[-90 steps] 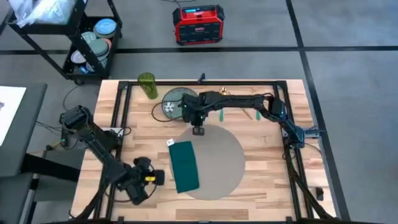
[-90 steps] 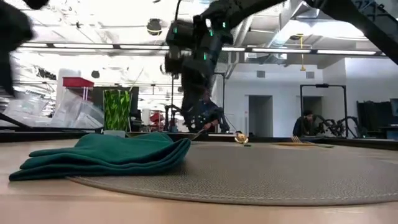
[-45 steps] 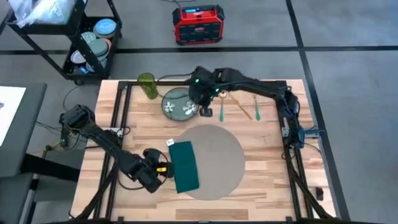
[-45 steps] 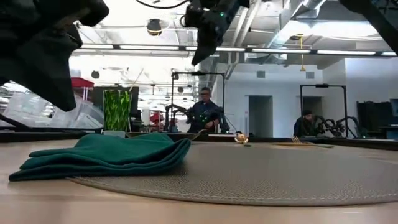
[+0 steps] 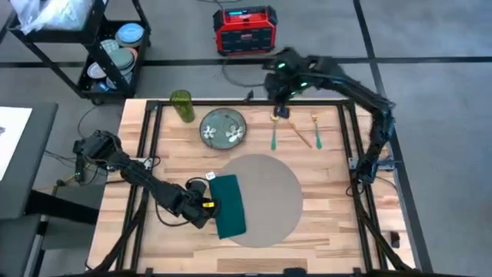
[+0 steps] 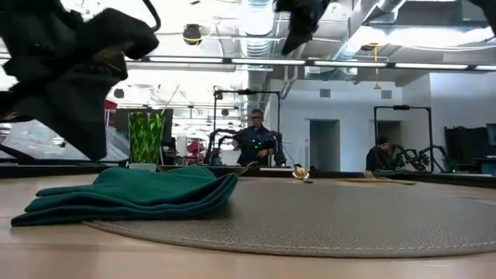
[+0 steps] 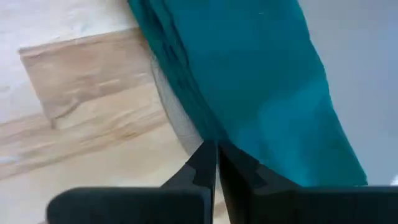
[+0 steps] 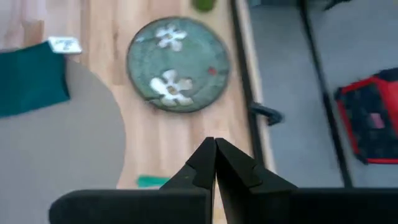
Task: Set table place
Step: Move the gray table mat to the center of the table
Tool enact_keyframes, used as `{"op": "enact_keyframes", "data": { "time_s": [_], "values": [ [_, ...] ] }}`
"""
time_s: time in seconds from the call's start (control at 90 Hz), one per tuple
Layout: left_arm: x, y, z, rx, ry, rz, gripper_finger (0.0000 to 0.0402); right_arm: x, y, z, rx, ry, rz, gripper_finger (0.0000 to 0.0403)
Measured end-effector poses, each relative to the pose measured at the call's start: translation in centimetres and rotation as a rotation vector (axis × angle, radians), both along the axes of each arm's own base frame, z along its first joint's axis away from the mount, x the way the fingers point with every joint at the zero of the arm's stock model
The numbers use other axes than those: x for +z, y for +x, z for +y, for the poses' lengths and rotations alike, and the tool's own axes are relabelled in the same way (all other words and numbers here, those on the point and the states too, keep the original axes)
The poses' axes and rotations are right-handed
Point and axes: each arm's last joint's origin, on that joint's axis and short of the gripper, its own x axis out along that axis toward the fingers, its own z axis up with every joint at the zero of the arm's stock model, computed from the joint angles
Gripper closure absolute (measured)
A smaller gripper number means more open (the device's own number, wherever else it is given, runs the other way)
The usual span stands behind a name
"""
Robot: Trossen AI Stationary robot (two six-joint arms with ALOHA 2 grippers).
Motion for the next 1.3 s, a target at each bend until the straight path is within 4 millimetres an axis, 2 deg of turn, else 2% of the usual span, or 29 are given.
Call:
{"op": "enact_keyframes", "data": {
  "time_s": [0.3, 0.611, 0.711, 0.844, 1.067, 1.3],
  "values": [
    [-1.2, 1.5, 0.1, -0.073, -0.066, 0.013, 0.0401, 3.7, -4.9, 0.5, -0.085, -0.082, -0.06, 0.0403],
    [-1.6, 0.5, 0.4, -0.142, -0.106, 0.171, 0.0401, 5.4, -8.4, 0.7, -0.157, -0.143, -0.058, 0.0403],
    [-2.1, 0.5, 0.6, -0.135, -0.119, 0.155, 0.0401, 5.8, -9.2, 0.7, -0.173, -0.156, -0.071, 0.0403],
    [-2.2, 0.9, 1.0, -0.136, -0.142, 0.116, 0.0401, 5.9, -9.9, 0.4, -0.201, -0.159, -0.072, 0.0403],
    [-1.7, 1.7, 0.8, -0.143, -0.176, 0.034, 0.0401, 4.7, -10.7, -0.1, -0.232, -0.134, -0.03, 0.0403],
    [-2.3, 1.4, 0.7, -0.145, -0.187, 0.058, 0.0401, 3.9, -10.7, -0.2, -0.236, -0.117, -0.003, 0.0403]
  ]
}}
